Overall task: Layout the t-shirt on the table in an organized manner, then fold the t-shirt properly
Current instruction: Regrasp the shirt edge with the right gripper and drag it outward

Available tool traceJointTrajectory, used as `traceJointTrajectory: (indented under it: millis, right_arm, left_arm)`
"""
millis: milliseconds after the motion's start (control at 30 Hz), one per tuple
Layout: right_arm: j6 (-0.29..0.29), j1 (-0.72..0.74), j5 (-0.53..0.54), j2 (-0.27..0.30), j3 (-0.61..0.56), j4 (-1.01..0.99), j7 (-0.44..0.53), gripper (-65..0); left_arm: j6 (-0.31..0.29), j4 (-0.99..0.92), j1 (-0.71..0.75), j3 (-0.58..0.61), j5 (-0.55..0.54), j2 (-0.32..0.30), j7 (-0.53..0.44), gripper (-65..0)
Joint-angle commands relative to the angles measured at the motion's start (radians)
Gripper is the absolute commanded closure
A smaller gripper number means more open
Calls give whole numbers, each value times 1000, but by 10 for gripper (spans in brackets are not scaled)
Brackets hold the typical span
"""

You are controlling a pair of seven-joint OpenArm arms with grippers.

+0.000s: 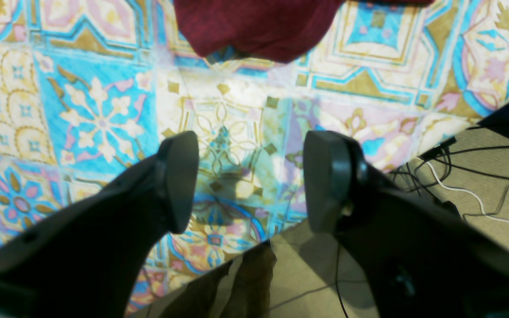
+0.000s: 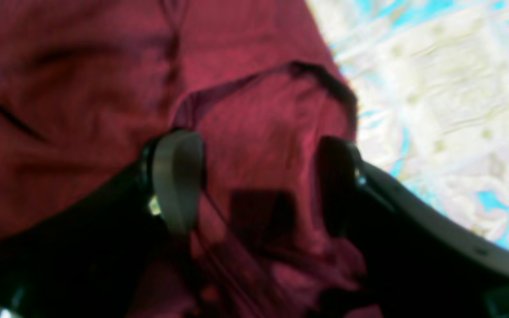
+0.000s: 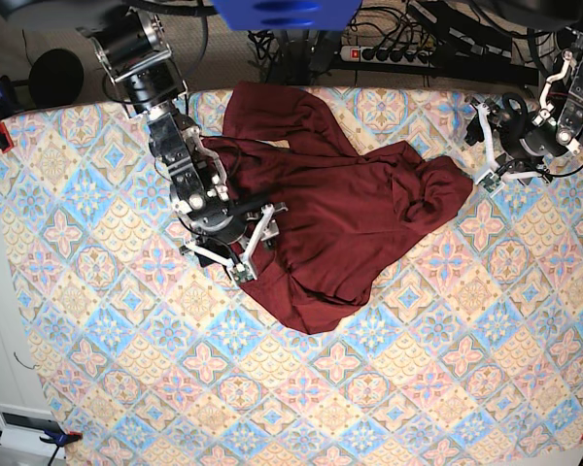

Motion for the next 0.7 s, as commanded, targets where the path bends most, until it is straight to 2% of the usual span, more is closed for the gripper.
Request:
traceJointTrajectory:
  millis: [0, 133, 300, 533, 667]
  right_arm:
    - [-3, 61, -3, 0, -5, 14, 39, -396]
    - [-3, 105, -3, 0, -40, -21, 39, -396]
    - [-3, 105, -3, 0, -69, -75, 40, -396]
    - [-3, 113, -3, -1, -69, -87, 43, -396]
    - [-3, 135, -3, -1, -69, -102, 77, -396]
  left_arm:
    - [2, 12, -7, -13, -1, -18, -5, -370]
    - [2, 10, -7, -11, -3, -17, -5, -370]
    - [2, 10, -7, -16, -1, 15, -5, -370]
    - [2, 12, -10, -16, -1, 35, -4, -370]
    - [2, 12, -10, -16, 0, 41, -2, -370]
